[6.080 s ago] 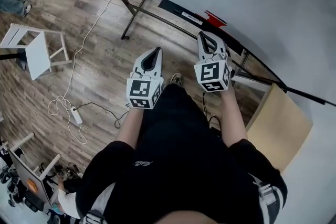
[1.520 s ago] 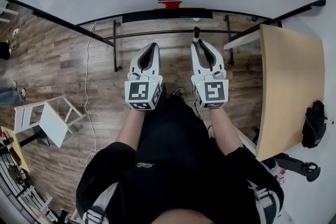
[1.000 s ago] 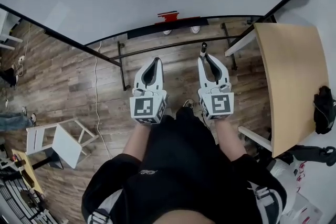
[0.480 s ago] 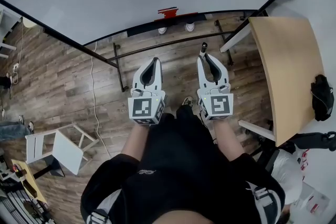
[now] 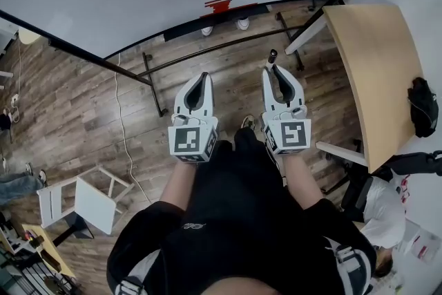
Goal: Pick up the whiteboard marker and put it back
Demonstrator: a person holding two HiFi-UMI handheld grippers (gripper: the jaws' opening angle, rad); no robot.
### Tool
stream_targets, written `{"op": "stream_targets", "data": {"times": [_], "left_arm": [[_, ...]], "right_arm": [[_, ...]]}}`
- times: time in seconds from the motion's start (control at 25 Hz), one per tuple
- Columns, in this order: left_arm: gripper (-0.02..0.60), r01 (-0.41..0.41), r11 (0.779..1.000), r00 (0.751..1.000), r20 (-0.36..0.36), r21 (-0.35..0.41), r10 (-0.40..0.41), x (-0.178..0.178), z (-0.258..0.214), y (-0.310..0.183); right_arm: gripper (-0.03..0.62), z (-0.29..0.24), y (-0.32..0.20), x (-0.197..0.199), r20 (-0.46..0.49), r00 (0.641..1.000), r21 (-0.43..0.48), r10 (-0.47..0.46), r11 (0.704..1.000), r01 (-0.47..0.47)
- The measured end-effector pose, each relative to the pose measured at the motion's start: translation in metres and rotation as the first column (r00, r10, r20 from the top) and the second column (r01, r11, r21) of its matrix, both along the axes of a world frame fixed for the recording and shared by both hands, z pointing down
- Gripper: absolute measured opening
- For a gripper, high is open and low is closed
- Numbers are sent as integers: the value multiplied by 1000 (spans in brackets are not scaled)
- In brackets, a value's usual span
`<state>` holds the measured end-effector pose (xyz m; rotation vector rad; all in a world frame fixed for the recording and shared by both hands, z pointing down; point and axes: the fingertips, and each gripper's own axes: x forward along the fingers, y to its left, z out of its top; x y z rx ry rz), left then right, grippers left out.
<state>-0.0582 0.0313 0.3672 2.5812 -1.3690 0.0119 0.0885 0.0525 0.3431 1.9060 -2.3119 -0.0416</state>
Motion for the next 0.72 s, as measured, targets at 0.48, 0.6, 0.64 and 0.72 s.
{"op": "stream_targets", "data": {"times": [0.48, 0.6, 0.64, 0.72], "left_arm": [[6, -40, 999, 999, 10, -28, 41, 44, 20, -30], [6, -29, 999, 999, 21, -40, 30, 65, 25, -48], [6, -25, 999, 999, 22, -47, 26, 73, 26, -55], [6, -20, 998, 1000, 23, -58, 22, 91, 27, -69]], "right_arm": [[52, 13, -28, 56, -17, 998, -13, 56, 998, -56], [52, 17, -49, 77, -13, 999, -15, 34, 999, -35], [52, 18, -57, 85, -10, 1000, -19, 26, 999, -26], [52, 19, -72, 101, -7, 1000, -25, 10, 1000, -10]]}}
